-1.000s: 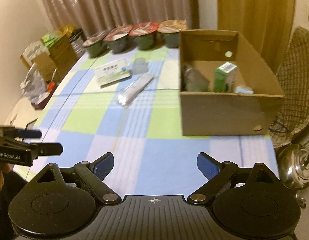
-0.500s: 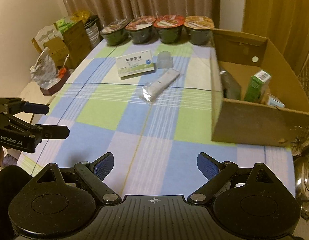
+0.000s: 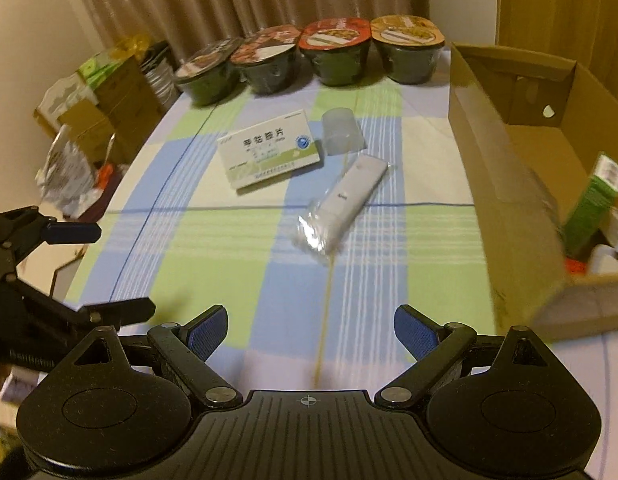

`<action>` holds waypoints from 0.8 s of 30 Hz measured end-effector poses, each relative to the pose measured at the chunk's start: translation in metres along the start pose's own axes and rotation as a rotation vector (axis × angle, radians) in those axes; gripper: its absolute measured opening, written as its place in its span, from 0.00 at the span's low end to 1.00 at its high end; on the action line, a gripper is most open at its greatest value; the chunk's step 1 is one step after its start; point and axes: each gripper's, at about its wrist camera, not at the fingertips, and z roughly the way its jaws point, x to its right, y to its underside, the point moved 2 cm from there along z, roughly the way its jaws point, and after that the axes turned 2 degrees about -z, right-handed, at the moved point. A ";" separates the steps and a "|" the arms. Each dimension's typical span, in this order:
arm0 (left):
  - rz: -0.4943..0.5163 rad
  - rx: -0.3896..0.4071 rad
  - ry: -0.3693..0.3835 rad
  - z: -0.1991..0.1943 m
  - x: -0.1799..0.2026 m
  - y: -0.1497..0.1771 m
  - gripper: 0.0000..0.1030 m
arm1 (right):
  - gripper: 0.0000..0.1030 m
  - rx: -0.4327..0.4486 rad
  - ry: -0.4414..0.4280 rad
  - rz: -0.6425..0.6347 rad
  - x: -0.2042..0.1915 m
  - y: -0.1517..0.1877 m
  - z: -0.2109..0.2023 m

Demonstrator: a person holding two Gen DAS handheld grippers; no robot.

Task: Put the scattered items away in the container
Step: 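Grasp the white medicine box with the left tool while the right tool grasps the plastic-wrapped white item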

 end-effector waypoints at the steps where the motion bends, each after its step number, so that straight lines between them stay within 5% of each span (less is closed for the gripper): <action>1: 0.025 0.003 -0.007 0.006 -0.004 -0.004 0.95 | 0.92 0.000 0.006 0.012 0.001 -0.005 0.008; 10: 0.219 0.044 -0.007 0.061 -0.038 -0.045 0.95 | 0.92 -0.007 0.022 0.084 0.017 -0.042 0.075; 24: 0.143 0.040 0.038 0.150 -0.097 -0.085 0.94 | 0.92 -0.019 0.065 0.056 0.026 -0.054 0.141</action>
